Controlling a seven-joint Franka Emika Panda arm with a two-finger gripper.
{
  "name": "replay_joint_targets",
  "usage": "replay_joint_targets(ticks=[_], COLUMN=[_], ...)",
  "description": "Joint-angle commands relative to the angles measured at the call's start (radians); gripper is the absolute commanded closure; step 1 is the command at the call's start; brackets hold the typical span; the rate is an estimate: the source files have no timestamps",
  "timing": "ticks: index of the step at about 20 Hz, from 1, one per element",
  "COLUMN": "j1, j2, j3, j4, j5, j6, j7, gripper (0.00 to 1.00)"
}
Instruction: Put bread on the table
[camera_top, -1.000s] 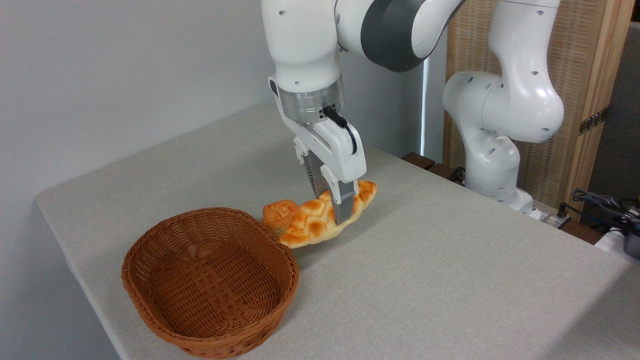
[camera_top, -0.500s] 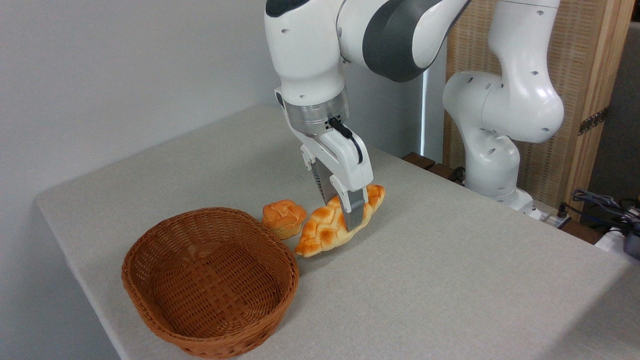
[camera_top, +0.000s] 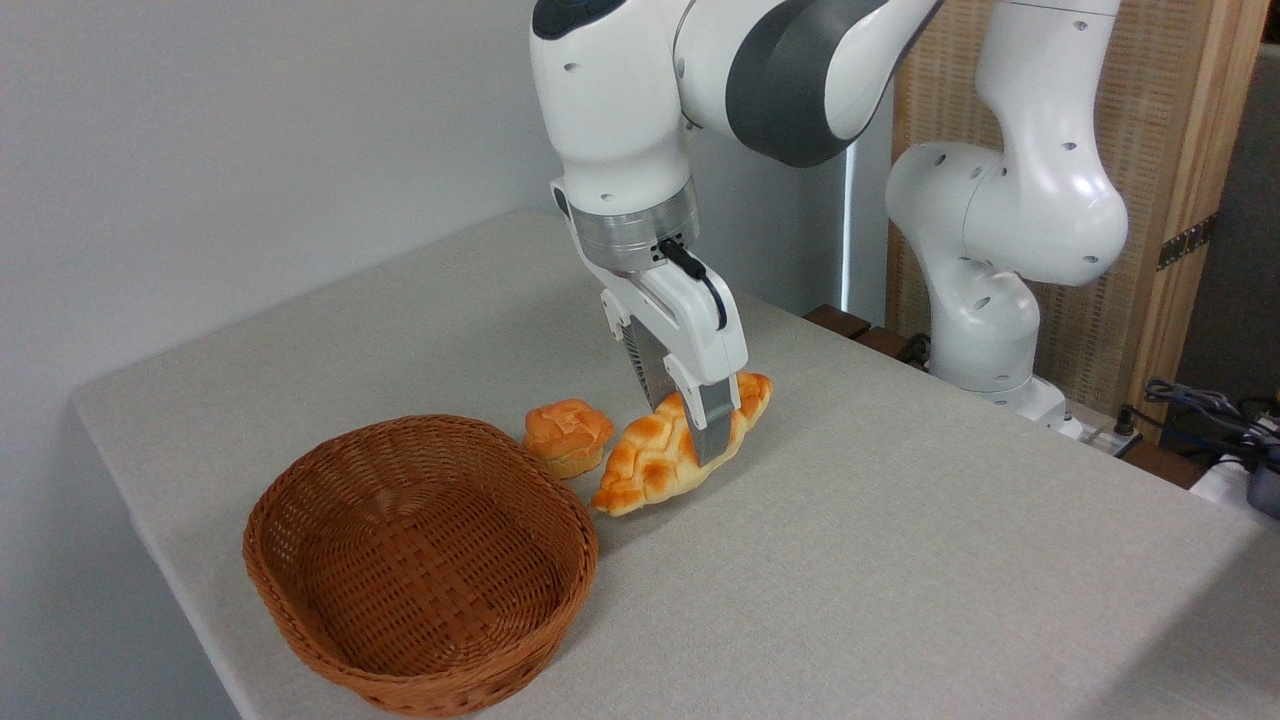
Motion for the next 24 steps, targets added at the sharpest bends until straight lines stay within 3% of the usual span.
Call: replay_joint_targets(ticks=[1, 14, 20, 22, 24], j1=[-0.008, -0.011, -0.013, -0.014, -0.016], j2=[-0.019, -0.022, 0.004, 0.058, 0.162], j3=[0.009, 0.004, 0.005, 0.007, 0.001], j4=[-0.012, 0.024, 0.188, 0.294, 0.463], j5=[0.011, 0.01, 0.007, 0.004, 0.001], j6=[0.012, 0.012, -0.003, -0.048, -0.143], j7=[0.009, 0.001, -0.062, -0.08, -0.138], gripper=[0.0, 0.0, 0.0, 0.0, 0.0])
